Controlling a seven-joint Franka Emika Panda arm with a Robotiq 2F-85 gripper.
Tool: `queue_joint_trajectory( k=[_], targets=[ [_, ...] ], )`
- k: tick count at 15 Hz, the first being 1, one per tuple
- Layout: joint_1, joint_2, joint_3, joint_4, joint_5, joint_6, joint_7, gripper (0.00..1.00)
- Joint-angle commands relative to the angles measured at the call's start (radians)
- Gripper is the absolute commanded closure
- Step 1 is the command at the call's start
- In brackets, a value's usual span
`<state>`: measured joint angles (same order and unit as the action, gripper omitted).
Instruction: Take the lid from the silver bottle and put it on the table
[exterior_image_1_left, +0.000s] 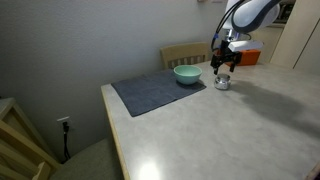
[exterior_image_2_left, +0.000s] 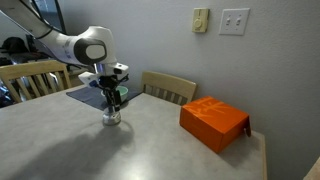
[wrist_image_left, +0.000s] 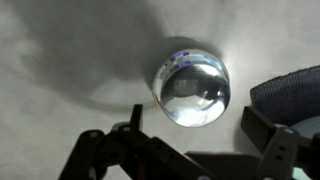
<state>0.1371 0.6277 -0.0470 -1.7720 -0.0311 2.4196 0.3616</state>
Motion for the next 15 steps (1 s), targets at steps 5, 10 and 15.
queue_joint_trajectory(
  k=[5,10,15],
  targets=[
    [-0.062,0.061,0.052,0.086,0.106,-0.105,-0.128,0.0],
    [-0.053,0.085,0.042,0.115,0.093,-0.13,-0.115,0.0],
    [-0.05,0.087,0.04,0.121,0.09,-0.152,-0.112,0.48]
  ],
)
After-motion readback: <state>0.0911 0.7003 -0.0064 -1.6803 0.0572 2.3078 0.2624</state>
